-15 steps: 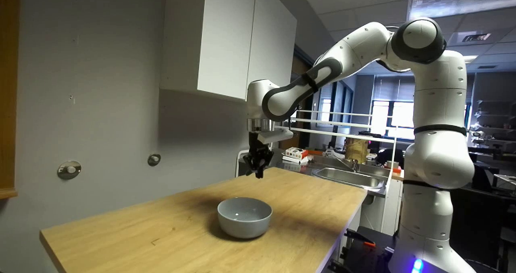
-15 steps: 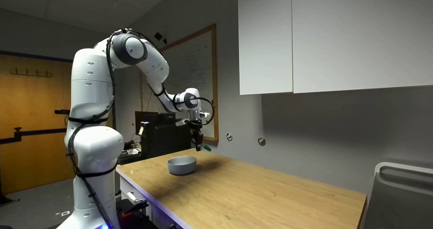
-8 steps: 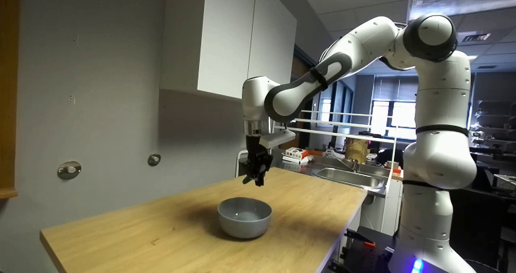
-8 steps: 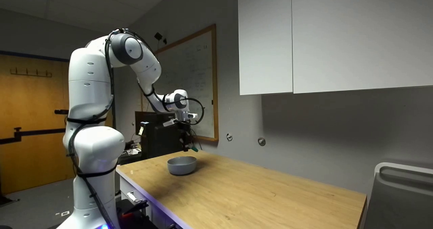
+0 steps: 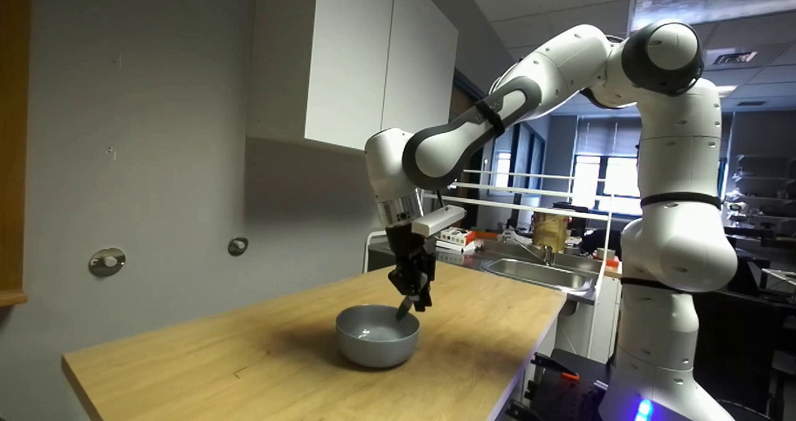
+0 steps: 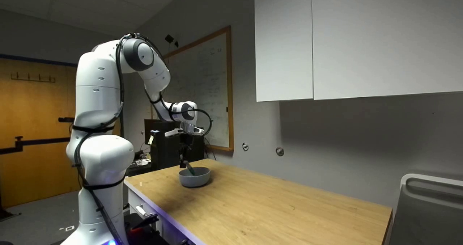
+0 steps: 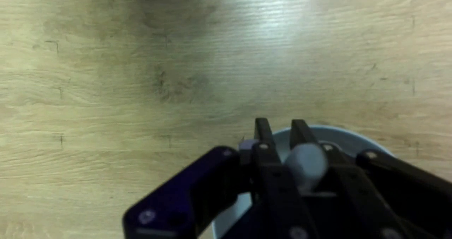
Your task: Put the marker in the grey bowl
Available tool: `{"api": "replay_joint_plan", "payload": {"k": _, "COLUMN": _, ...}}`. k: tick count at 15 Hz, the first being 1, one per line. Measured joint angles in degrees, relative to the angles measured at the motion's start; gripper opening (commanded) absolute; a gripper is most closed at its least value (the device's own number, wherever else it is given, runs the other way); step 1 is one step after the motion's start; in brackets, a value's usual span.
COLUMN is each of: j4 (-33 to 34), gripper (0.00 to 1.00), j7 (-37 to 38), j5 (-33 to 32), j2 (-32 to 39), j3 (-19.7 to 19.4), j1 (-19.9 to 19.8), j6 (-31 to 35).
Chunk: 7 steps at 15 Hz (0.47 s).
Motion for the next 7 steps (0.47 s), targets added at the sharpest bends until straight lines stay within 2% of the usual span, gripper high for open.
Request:
{"api": "replay_joint_plan", "payload": {"k": 1, "j4": 0.0, "gripper": 0.37, "j7": -1.1, "j5": 0.6, "j2": 0.2, "j3": 0.0, "j1": 0.0, "j6": -1.2}}
{"api": "replay_joint_plan", "payload": {"k": 3, "j4": 0.2, "gripper": 0.53, "j7": -2.3, "j5": 1.1, "j2": 0.4, "j3": 0.0, "j1": 0.0, "j6": -3.1}}
{"api": "replay_joint_plan", "payload": {"k": 7, "j4": 0.6, "gripper": 0.54, "j7": -2.7, "j5": 1.2, "j2": 0.5, "j3": 0.0, "j1": 0.0, "j6": -3.9}}
